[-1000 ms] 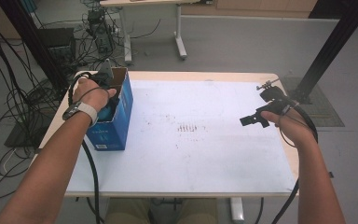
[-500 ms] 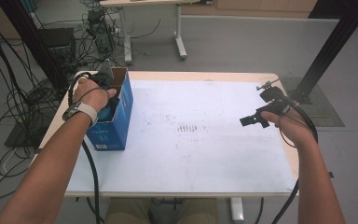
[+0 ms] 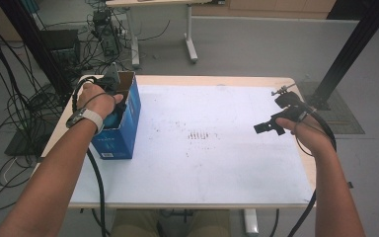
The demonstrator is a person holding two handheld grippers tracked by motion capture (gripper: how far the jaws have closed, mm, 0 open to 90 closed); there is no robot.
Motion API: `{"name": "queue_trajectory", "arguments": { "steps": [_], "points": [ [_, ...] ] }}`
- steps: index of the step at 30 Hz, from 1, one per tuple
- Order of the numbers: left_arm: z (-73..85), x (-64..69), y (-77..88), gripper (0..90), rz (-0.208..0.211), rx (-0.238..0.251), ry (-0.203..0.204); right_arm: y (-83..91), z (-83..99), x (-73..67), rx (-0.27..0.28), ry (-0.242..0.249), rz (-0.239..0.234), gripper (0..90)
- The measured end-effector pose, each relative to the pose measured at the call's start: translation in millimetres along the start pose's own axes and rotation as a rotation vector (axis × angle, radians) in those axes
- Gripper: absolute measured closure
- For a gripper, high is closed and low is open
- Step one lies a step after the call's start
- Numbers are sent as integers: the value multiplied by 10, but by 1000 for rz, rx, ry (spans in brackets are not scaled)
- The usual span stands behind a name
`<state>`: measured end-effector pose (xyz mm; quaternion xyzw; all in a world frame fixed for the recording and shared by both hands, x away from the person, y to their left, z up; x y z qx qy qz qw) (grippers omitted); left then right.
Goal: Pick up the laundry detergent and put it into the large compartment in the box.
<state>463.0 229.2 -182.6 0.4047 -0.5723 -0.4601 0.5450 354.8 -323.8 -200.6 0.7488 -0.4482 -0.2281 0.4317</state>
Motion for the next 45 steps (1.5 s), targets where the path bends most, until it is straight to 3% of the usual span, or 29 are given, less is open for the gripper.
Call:
{"name": "queue_trajectory", "arguments": {
  "steps": [29,32,37,45],
  "points": [
    [25,20,-8,381,-7,17,-14,0,11,1,3,-1,0,92],
    [26,31,1,318,-17,19,-15,3,2,-3,2,0,1,92],
    [36,26,17,289,-24,20,-18,-3,-9,-11,6,4,-1,92],
    [56,-37,48,282,6,27,-23,-3,-18,-26,5,9,-1,92]
  ]
}}
Point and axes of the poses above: each handheld gripper's, and its own axes: y roughly backward along the jaws, z roughly out of its underside, x roughly to its right, the point moved 3 cm from there along -y, roughly forward along the jaws, and after that the axes turned 15 degrees about z, right-handed, at the moved point
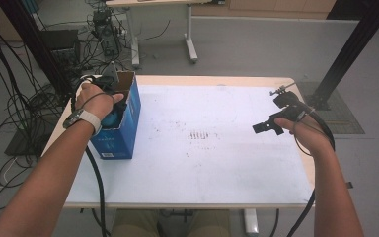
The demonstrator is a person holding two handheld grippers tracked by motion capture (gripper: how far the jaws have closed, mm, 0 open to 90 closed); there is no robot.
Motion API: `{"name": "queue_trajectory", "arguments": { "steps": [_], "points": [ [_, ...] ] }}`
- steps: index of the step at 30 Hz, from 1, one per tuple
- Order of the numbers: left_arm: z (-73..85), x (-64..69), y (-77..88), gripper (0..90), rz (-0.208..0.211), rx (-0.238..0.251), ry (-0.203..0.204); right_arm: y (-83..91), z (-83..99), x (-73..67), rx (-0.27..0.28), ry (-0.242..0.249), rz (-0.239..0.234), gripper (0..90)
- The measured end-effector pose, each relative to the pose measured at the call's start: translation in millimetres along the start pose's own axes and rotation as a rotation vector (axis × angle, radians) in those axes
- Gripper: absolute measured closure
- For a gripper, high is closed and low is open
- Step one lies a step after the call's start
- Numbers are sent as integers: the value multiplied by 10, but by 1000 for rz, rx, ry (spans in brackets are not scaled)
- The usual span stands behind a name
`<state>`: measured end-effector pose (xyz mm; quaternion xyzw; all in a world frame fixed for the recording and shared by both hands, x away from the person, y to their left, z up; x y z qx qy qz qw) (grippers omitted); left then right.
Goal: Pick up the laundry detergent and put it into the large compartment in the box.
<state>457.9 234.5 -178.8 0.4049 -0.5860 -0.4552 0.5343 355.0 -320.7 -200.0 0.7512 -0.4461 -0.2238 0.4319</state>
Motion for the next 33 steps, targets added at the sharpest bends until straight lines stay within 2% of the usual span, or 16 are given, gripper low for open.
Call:
{"name": "queue_trajectory", "arguments": {
  "steps": [12,20,26,28,33],
  "points": [
    [22,-4,63,280,10,6,-11,15,-1,-14,-2,2,1,92],
    [36,18,163,276,12,15,-25,15,-12,-18,-3,5,3,92],
    [66,75,309,117,12,44,-32,14,-31,-34,0,8,0,93],
    [76,89,367,114,28,48,-41,10,-33,-37,1,10,-1,92],
    [104,154,471,110,29,64,-63,5,-30,-45,0,11,-3,92]
  ]
}}
Point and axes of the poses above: each handheld gripper's, and its own axes: y roughly backward along the jaws, z roughly out of its underside, x roughly to its right, the point moved 3 cm from there along -y, roughly forward along the jaws, and after that the axes turned 15 degrees about z, right-handed, at the moved point
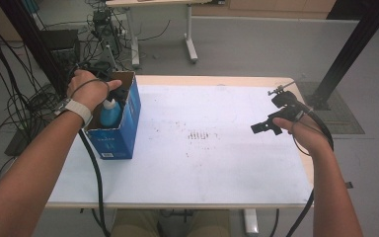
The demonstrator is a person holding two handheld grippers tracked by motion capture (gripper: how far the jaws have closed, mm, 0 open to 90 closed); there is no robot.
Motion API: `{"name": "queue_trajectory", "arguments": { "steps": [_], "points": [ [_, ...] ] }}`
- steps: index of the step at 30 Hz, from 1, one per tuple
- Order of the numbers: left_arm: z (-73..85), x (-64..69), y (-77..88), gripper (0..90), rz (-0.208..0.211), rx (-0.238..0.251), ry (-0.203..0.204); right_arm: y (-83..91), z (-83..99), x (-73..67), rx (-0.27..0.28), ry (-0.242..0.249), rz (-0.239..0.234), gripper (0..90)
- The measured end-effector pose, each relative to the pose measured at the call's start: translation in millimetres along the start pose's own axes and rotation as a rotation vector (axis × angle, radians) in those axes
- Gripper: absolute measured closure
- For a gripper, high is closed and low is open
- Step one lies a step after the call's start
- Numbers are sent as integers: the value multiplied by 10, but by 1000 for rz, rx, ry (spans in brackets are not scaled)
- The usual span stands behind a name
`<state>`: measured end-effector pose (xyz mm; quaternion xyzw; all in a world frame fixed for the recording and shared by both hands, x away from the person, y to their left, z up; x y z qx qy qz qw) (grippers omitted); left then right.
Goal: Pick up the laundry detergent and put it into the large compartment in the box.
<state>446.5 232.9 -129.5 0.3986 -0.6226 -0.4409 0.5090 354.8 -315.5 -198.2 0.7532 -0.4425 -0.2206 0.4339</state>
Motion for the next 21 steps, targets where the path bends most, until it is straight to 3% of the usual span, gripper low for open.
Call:
{"name": "queue_trajectory", "arguments": {
  "steps": [7,11,16,21],
  "points": [
    [-9,104,144,102,17,8,-32,27,11,0,2,-1,3,93],
    [-5,192,256,102,6,25,-52,48,23,6,3,-4,6,92],
    [-7,314,444,101,-8,41,-87,67,39,16,4,-8,8,92],
    [-8,414,638,100,5,53,-147,74,51,21,5,-12,8,93]
  ]
}}
Point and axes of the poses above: each handheld gripper's, and its own axes: y roughly backward along the jaws, z roughly out of its underside, x roughly to its right, the point moved 3 cm from there along -y, roughly forward along the jaws, and after that the axes turned 15 degrees about z, right-handed, at the moved point
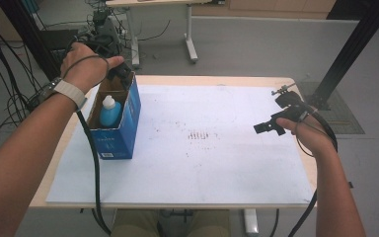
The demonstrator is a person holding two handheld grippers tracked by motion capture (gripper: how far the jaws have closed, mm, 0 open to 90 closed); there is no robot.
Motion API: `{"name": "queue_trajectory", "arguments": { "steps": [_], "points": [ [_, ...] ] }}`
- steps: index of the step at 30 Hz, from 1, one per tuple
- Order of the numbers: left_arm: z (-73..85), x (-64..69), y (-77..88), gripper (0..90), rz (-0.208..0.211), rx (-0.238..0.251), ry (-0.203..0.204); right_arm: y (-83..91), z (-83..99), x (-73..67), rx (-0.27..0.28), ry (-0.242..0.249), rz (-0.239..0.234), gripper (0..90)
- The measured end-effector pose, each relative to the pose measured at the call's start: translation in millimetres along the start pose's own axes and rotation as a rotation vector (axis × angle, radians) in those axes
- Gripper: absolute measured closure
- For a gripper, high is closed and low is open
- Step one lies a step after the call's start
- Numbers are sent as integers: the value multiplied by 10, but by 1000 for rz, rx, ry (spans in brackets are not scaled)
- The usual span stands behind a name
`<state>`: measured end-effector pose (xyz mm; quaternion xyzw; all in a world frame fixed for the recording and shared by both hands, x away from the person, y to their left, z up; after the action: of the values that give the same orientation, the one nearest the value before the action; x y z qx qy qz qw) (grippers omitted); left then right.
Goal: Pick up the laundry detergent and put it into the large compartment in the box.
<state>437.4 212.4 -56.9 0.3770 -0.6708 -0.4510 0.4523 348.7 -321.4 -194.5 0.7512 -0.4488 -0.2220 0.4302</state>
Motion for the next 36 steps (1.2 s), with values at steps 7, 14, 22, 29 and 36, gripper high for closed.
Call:
{"name": "queue_trajectory", "arguments": {
  "steps": [7,14,22,29,36],
  "points": [
    [-36,128,278,100,15,1,-76,20,27,14,0,-10,2,92],
    [-50,257,553,99,36,5,-162,47,37,15,-2,-14,9,92],
    [-116,406,730,100,62,-26,-256,75,38,17,-2,-16,14,92],
    [-168,549,726,102,74,-55,-381,80,54,27,-1,-20,16,92],
    [-272,687,581,102,89,-107,-514,124,74,37,5,-26,20,92]
  ]
}}
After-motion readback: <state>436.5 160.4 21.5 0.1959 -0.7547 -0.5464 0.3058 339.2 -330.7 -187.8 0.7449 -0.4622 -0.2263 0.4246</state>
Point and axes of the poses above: each handheld gripper's, and its own axes: y roughly backward along the jaws, z roughly out of its underside, x roughly to its right, the point moved 3 cm from there along -y, roughly forward along the jaws, and after that the axes turned 15 degrees about z, right-handed, at the moved point
